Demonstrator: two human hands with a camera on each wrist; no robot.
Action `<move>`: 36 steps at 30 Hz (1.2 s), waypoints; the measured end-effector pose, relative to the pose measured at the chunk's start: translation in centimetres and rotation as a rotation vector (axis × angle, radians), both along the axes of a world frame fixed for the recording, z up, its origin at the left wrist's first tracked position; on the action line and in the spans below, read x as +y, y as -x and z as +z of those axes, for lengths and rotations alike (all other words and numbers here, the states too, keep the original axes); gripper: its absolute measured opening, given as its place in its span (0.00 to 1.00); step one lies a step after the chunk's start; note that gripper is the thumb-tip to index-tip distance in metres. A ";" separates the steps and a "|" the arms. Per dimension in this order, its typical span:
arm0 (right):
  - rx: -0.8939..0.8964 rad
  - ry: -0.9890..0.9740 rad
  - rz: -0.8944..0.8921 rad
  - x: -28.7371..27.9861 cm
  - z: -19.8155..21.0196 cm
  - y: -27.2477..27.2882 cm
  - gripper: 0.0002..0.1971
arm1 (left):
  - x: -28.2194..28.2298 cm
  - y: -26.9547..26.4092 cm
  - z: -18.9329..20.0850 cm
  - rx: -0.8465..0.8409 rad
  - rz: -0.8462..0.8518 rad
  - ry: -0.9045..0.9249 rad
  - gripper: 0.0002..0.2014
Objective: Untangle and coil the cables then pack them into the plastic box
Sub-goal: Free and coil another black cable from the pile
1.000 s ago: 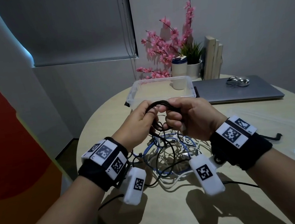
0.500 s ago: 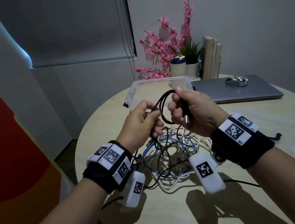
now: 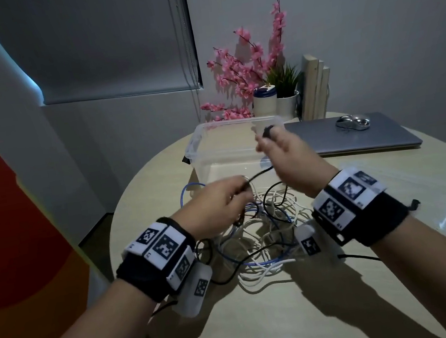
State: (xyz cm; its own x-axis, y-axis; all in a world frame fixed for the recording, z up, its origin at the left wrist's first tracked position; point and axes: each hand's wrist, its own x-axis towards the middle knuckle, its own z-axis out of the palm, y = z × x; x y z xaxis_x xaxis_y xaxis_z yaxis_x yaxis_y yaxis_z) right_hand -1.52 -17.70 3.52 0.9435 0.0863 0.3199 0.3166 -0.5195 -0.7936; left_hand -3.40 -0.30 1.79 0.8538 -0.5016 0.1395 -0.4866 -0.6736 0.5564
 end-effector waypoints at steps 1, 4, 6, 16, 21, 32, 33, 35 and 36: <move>0.016 0.168 0.010 0.0 -0.3 0.0 0.09 | 0.0 -0.1 0.4 -0.089 0.051 0.029 0.07; 0.095 0.257 0.062 0.1 -0.7 0.3 0.11 | 0.4 -0.9 1.3 -0.380 0.206 0.040 0.08; 0.131 0.129 0.145 -0.1 -1.0 0.3 0.15 | 0.9 -1.6 1.7 -0.470 0.258 0.072 0.06; 0.347 -0.640 0.310 -0.2 1.0 1.5 0.22 | 1.0 -1.3 0.3 -0.200 0.213 0.455 0.02; 0.339 -0.778 0.255 -0.9 1.5 0.9 0.21 | 1.5 -1.2 -0.6 -0.357 0.084 0.385 0.02; 0.322 -0.886 0.278 -1.4 2.4 0.6 0.21 | 2.0 -0.7 0.7 0.253 0.134 -0.255 0.09; 0.338 -0.877 0.296 -1.3 2.3 0.6 0.21 | 1.8 -0.8 0.7 0.218 0.177 -0.153 0.11; 0.374 -0.863 0.341 -1.1 2.0 0.8 0.22 | 1.2 -0.9 0.6 0.002 0.262 -0.098 0.19; 0.387 -0.858 0.362 -0.9 1.9 0.9 0.22 | 0.8 -0.9 0.6 -0.119 0.314 -0.111 0.21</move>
State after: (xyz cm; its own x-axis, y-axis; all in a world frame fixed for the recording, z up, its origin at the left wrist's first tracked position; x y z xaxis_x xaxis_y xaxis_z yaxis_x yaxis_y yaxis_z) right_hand -2.41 -18.61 5.42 0.9584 0.2722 0.0861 -0.0160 0.3524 -0.9357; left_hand -2.55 0.49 2.37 0.9497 -0.2351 0.2068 -0.3035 -0.8537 0.4231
